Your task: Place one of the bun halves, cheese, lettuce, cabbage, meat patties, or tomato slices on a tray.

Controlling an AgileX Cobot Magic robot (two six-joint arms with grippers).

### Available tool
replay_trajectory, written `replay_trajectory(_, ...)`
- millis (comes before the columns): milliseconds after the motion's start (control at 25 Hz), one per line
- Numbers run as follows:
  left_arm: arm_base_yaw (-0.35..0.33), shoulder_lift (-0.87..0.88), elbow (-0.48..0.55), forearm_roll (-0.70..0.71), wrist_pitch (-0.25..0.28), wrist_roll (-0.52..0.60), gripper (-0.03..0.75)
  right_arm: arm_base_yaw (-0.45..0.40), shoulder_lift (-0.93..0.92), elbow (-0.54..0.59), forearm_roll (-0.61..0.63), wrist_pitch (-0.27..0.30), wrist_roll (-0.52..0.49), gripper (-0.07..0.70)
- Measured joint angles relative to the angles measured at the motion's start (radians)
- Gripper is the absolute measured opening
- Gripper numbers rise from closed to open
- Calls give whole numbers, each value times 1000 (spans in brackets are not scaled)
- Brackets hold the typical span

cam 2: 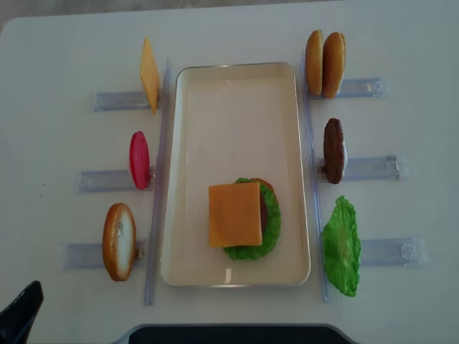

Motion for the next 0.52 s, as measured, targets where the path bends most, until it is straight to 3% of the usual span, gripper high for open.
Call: replay_trajectory(520,0,0,0,0,-1,0,576,0,0,0,0,0,0,587)
